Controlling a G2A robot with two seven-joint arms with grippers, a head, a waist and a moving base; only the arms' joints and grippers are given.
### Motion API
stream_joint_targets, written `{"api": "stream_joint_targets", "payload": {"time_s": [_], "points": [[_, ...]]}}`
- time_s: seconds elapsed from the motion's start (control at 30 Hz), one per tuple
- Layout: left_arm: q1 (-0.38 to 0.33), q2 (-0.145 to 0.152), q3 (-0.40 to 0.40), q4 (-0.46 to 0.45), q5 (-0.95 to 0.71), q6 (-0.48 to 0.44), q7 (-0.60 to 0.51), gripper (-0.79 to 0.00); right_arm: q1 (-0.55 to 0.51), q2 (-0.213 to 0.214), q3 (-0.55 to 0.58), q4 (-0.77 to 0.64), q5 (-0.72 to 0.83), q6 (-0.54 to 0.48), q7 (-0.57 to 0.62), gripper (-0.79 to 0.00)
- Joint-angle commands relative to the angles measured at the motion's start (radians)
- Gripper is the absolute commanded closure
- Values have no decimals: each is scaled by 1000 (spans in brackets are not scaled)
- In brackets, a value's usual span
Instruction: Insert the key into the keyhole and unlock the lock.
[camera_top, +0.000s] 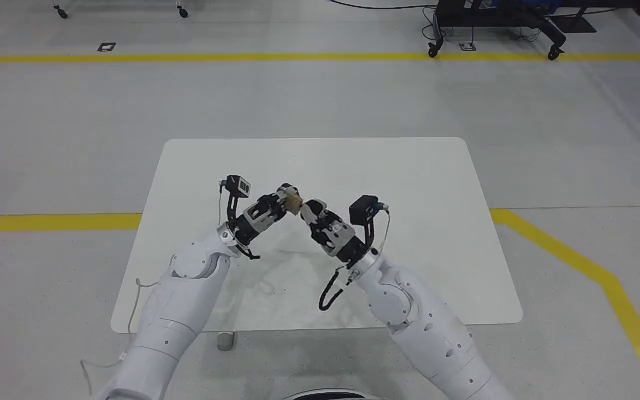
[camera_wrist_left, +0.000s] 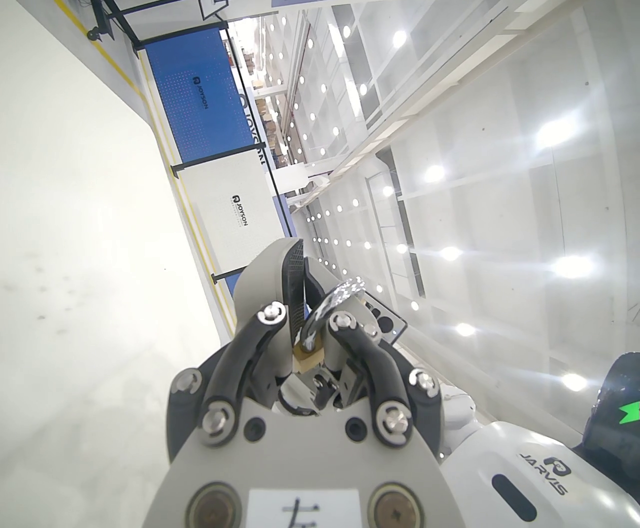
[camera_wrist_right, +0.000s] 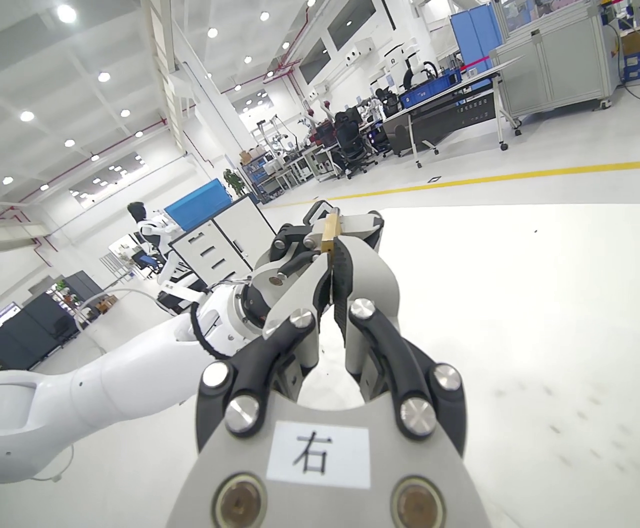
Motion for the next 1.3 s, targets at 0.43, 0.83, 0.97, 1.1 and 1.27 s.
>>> {"api": "stream_joint_targets", "payload": {"time_s": [0.43,0.83,0.97,1.1,1.27], "points": [[-7,0,-4,-1,28,-68,-13,0,2,7,35,19,173,-86,89,0],[-8,-5,17,16,-2,2,-19,0,-2,4,-5,-13,-19,27,20,0],[-11,-5,18,25,-28,40,-28,0,-3,3,-7,-15,-27,39,9,0],[-17,-6,18,35,-47,69,-41,0,-4,4,-7,-19,-29,41,9,-203],[-21,-7,18,41,-52,77,-47,0,-5,5,-3,-25,-25,44,14,-231]]}}
